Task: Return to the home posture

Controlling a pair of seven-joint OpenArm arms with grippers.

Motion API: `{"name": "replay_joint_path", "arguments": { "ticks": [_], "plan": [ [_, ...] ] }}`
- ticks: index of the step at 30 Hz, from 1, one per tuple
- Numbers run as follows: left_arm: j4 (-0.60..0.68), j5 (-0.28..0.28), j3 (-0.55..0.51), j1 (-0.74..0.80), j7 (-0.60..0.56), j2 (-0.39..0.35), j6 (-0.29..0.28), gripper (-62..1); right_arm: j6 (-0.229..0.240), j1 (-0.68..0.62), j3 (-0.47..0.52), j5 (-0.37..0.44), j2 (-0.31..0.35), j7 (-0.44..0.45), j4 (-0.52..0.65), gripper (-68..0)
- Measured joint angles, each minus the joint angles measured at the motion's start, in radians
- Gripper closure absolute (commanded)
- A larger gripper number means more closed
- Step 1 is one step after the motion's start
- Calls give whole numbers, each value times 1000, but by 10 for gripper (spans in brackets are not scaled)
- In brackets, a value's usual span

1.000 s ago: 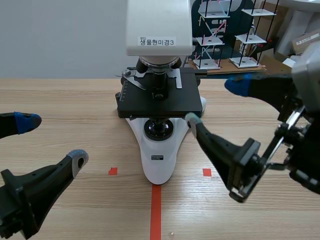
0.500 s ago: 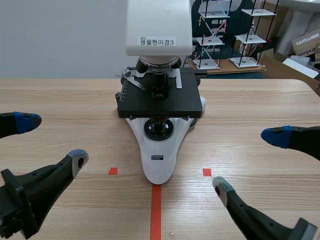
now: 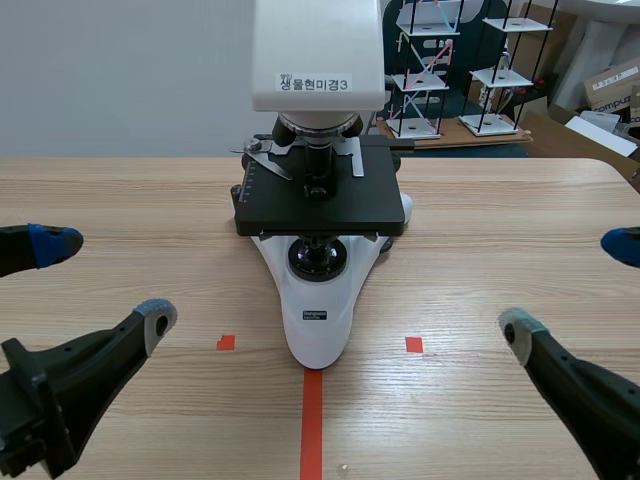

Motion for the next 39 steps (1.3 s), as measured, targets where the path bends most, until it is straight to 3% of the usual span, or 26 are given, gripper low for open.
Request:
{"name": "replay_joint_path", "arguments": {
  "ticks": [39],
  "plan": [
    [0,0,0,0,0,0,0,-623,0,-39,1,0,0,14,0,-679]
  ]
}}
